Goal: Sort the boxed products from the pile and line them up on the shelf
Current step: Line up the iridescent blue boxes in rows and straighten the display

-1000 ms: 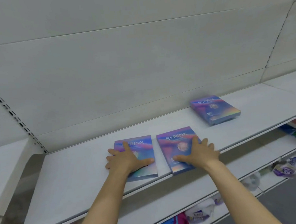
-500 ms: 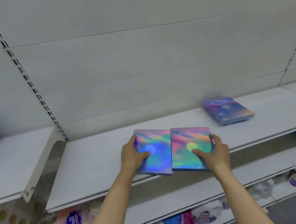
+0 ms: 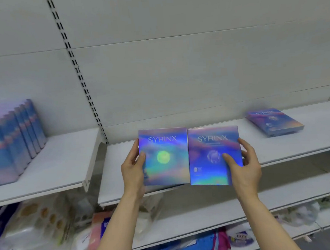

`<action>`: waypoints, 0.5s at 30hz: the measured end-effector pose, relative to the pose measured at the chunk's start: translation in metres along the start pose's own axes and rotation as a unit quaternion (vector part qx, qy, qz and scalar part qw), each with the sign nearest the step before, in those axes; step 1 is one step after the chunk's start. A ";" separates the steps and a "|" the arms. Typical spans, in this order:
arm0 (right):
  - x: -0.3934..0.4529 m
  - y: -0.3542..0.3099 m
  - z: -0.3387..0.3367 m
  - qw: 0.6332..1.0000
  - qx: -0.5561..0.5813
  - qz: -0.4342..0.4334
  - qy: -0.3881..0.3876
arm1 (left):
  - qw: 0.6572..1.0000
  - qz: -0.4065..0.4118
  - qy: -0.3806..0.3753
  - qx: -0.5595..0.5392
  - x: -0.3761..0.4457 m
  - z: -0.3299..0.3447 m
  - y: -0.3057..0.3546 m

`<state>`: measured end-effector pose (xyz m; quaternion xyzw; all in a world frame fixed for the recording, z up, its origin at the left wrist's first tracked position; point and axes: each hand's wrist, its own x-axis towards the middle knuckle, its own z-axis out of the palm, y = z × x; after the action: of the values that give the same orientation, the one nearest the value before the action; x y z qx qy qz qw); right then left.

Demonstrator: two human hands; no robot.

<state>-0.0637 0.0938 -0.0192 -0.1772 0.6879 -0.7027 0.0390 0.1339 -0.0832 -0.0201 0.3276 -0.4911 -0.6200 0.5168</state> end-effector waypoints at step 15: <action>-0.178 -0.072 0.108 0.991 0.103 -0.053 -0.067 | 0.991 0.083 0.093 -0.049 -0.027 -0.202 0.111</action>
<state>0.1486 0.0480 0.0152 -0.2553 0.5971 -0.7576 0.0661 0.3610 -0.1099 0.0211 0.3161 -0.4353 -0.5649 0.6256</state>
